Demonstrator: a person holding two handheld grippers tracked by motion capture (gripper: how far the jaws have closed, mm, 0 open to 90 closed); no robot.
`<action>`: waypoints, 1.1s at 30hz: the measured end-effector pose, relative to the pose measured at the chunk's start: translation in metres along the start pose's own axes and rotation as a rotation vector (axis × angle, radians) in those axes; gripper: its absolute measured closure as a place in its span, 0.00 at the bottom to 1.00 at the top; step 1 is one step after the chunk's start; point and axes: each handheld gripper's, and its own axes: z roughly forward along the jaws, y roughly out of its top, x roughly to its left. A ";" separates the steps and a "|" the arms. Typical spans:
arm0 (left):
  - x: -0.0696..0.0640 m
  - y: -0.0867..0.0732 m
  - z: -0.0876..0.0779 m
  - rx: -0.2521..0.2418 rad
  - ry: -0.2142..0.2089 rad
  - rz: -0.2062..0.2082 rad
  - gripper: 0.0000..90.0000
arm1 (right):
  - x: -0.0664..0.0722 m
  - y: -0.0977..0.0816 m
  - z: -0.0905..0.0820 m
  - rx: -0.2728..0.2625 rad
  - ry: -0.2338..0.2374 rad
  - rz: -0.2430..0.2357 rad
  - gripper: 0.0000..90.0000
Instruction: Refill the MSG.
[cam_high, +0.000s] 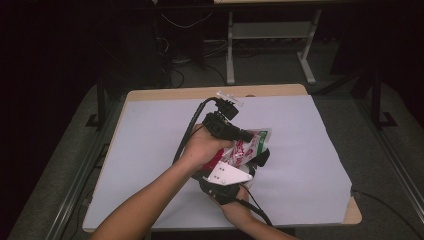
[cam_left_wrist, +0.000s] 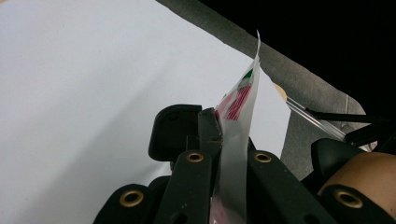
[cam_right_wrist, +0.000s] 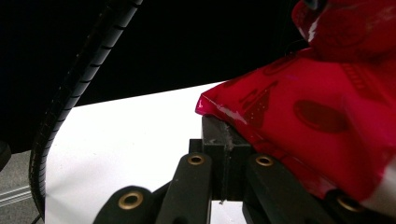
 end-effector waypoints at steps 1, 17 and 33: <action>0.000 0.000 0.000 0.000 0.000 0.000 1.00 | 0.000 0.000 0.000 0.000 0.000 0.000 1.00; -0.001 -0.001 0.000 -0.016 0.001 0.009 1.00 | 0.000 0.001 -0.001 0.000 0.000 0.000 1.00; -0.002 -0.001 0.002 0.000 0.008 0.013 1.00 | -0.001 0.001 -0.001 -0.010 0.003 0.002 1.00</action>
